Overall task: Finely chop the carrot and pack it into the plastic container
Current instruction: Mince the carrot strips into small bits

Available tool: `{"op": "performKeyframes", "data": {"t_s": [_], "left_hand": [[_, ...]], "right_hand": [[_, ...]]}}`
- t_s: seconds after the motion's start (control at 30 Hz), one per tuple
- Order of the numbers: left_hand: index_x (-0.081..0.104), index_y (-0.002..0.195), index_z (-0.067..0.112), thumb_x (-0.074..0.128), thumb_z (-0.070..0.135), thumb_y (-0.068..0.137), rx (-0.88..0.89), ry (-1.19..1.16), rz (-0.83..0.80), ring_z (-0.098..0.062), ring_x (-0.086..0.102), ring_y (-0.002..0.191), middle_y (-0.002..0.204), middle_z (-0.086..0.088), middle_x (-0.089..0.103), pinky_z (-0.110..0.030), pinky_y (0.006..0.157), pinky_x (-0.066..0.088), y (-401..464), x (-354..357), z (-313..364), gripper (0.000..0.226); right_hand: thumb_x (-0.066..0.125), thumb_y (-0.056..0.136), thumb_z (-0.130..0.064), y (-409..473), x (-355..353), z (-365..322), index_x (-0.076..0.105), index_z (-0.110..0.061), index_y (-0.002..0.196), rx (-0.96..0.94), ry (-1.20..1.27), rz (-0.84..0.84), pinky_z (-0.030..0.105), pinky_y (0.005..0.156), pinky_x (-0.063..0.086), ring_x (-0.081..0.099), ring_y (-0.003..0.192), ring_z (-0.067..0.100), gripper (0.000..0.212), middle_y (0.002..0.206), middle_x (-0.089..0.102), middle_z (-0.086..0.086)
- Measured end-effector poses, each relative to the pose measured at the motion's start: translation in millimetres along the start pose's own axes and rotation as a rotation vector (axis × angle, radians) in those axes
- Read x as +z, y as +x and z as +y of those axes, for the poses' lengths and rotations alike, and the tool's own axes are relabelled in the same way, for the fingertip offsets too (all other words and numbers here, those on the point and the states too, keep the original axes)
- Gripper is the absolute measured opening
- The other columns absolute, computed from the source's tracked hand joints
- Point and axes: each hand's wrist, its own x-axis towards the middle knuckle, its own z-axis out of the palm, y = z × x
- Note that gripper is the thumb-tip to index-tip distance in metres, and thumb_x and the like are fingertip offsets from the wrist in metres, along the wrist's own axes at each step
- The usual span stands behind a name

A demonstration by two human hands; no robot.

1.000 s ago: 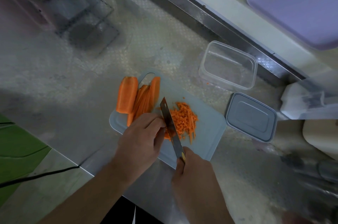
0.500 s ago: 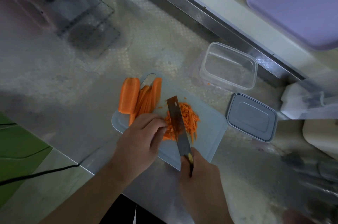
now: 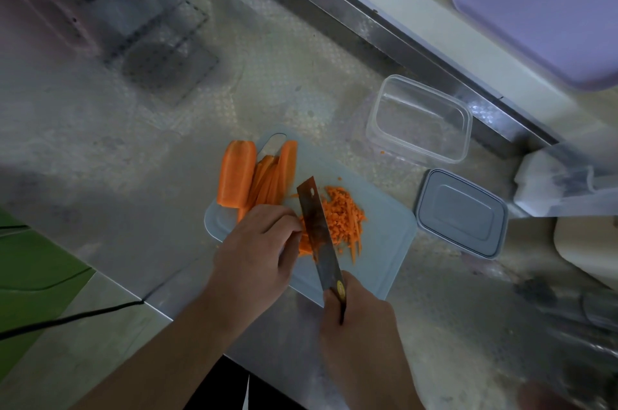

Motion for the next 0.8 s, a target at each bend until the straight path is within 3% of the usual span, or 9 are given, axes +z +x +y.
{"op": "performKeyframes", "data": {"t_s": [0.23,0.4,0.53,0.8], "left_hand": [[0.074,0.095,0.010,0.077,0.006,0.089,-0.003,0.005,0.001,-0.016,0.062,0.097,0.100,0.002,0.068,-0.017,0.088,0.044,0.6,0.8,0.3,0.008],[0.073,0.094,0.010,0.077,0.006,0.090,-0.009,-0.002,-0.011,-0.019,0.063,0.096,0.099,0.002,0.068,-0.028,0.085,0.051,1.0,1.4,0.5,0.007],[0.073,0.095,0.011,0.076,0.006,0.091,-0.021,-0.008,-0.034,-0.019,0.063,0.096,0.100,0.002,0.067,-0.031,0.086,0.052,0.9,0.8,0.1,0.006],[0.071,0.099,0.011,0.070,0.010,0.096,-0.025,-0.027,-0.040,-0.017,0.061,0.101,0.105,0.003,0.065,-0.025,0.091,0.047,-1.0,-0.4,1.4,0.003]], "right_hand": [[0.044,0.104,-0.028,2.2,3.4,-4.8,0.052,-0.030,0.097,0.003,-0.021,-0.017,0.024,0.060,0.046,0.059,0.067,0.010,0.011,0.074,0.059,-0.006],[0.042,0.105,-0.028,5.9,4.0,-7.7,0.052,-0.030,0.096,0.039,-0.039,-0.038,0.021,0.054,0.042,0.058,0.067,0.008,0.013,0.076,0.059,-0.008],[0.040,0.104,-0.030,4.7,11.4,-7.0,0.051,-0.030,0.097,0.048,-0.036,-0.020,0.030,0.067,0.055,0.063,0.074,0.011,0.012,0.079,0.062,-0.007],[0.047,0.103,-0.030,3.3,9.4,1.5,0.056,-0.031,0.095,0.023,0.091,0.065,0.031,0.060,0.049,0.062,0.071,0.010,0.012,0.066,0.060,-0.002]]}}
